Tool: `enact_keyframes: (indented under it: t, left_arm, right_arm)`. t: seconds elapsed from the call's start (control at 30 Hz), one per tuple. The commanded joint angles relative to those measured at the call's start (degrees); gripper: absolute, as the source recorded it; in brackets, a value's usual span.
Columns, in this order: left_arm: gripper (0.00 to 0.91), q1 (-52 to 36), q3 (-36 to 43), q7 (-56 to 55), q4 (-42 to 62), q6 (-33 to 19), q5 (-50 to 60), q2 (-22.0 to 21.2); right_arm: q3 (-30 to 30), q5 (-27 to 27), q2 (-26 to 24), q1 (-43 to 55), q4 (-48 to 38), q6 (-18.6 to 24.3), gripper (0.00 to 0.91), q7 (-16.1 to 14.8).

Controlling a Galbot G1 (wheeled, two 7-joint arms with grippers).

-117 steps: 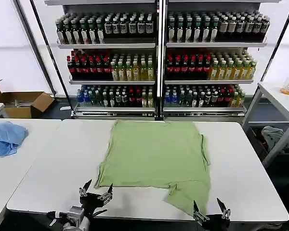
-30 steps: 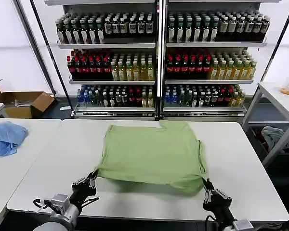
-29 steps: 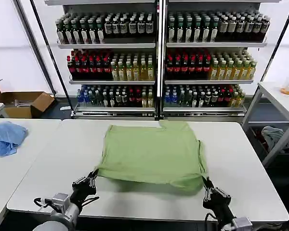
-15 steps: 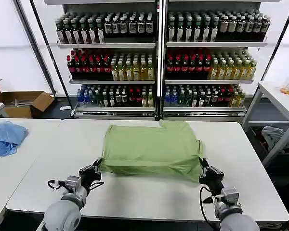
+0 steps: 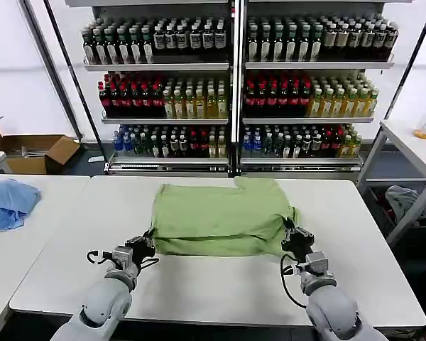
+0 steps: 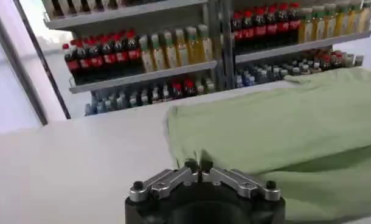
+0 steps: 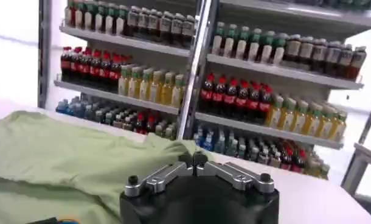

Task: Fold and organize the clothes.

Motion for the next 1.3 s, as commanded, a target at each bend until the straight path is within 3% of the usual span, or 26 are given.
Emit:
enact_keyframes:
  t: [0.03,0.5,0.77,0.8,0.83,0.87,0.9,0.93,1.0,1.03,1.07,1.3]
  left_arm:
    - [0.907,-1.09,0.89,-0.22,1.58,0.21,0.55,0.05]
    - [0.907,5.85,-3.75,-0.81,-2.94,0.05,0.43,-0.77]
    - [0.907,6.28,-4.41,-0.93,-1.95,0.22,-0.5,-1.17]
    - [0.907,6.21,-4.37,-0.92,-1.83,0.25,-0.57,-1.16]
    - [0.907,6.12,-4.32,-0.93,-1.6,0.34,-0.63,-1.18]
    - [0.907,5.95,-4.28,-0.93,-1.38,0.47,-0.93,-1.2]
    - [0.746,5.88,-4.27,-0.94,-1.3,0.58,-1.05,-1.21]
    - [0.363,5.77,-4.21,-0.94,-1.09,0.75,-1.31,-1.22]
    - [0.111,5.47,-4.05,-0.84,-0.63,0.96,-1.87,-1.16]
    - [0.111,5.28,-3.94,-0.83,-0.37,1.01,-2.19,-1.1]
    - [0.02,4.96,-3.89,-0.84,0.09,0.88,-2.49,-1.11]
    - [0.02,4.74,-3.9,-0.24,-0.64,-0.3,-4.04,-0.75]
  right_arm:
    - [-1.92,-3.45,0.64,1.9,-3.07,-1.13,0.907,-1.03]
    - [6.44,2.92,-0.5,-12.33,8.33,-5.3,0.907,0.71]
    - [7.59,10.86,2.27,-12.56,4.88,-8.58,0.887,4.38]
    - [7.49,11.39,2.41,-12.04,4.34,-8.83,0.665,4.47]
    - [7.25,12.42,2.67,-11.11,3.63,-9.11,0.343,4.54]
    - [6.91,13.33,3.01,-10.15,2.76,-9.42,0.101,4.95]
    - [6.69,13.84,3.15,-9.54,2.33,-9.48,0.04,4.99]
    - [6.46,14.43,3.28,-8.81,1.82,-9.6,0.0,5.23]
    - [5.99,15.68,3.64,-7.26,0.59,-9.77,0.0,5.75]
    - [5.82,16.0,3.74,-6.69,0.01,-9.75,0.0,5.88]
    - [5.61,16.52,3.81,-6.0,-0.77,-9.7,0.0,5.96]
    - [4.85,18.5,3.55,-5.43,-1.03,-10.35,0.0,5.92]
